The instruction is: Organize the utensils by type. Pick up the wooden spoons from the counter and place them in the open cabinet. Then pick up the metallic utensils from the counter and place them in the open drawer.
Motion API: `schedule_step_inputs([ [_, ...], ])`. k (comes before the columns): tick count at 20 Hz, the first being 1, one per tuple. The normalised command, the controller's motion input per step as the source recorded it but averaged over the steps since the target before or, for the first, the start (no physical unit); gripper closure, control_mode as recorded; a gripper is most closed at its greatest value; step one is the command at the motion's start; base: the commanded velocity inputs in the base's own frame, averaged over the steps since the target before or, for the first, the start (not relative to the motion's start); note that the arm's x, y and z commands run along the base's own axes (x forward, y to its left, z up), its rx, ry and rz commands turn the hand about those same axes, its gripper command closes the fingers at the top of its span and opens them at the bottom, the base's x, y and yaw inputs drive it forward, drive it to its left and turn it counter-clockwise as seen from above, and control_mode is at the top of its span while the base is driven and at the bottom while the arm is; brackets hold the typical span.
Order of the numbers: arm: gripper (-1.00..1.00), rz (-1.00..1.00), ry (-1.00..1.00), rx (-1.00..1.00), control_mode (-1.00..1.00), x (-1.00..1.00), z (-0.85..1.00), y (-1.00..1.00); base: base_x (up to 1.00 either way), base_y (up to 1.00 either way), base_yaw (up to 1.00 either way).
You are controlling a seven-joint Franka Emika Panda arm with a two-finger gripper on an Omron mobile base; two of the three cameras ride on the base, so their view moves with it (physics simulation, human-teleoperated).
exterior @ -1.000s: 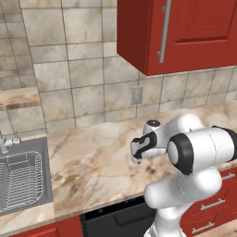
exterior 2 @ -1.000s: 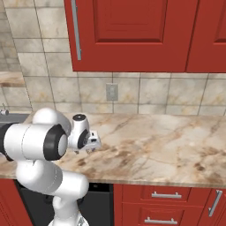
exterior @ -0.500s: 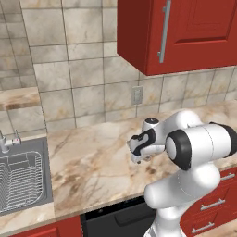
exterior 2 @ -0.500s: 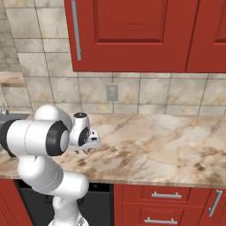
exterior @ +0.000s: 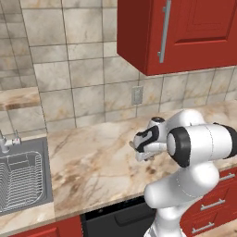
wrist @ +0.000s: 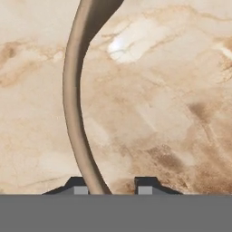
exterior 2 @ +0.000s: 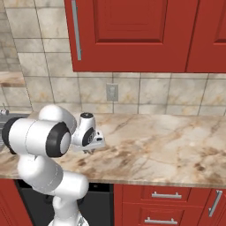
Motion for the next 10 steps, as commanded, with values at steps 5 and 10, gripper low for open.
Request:
schedule_step_inputs([
  [5,1.00,0.03,-0.01,0.07,-1.00,0.07,0.00,-0.35,0.00,0.00,0.00],
  [10,1.00,0.10,-0.19,0.00,-1.00,-0.08,0.19,-0.09,0.00,0.00,0.00],
])
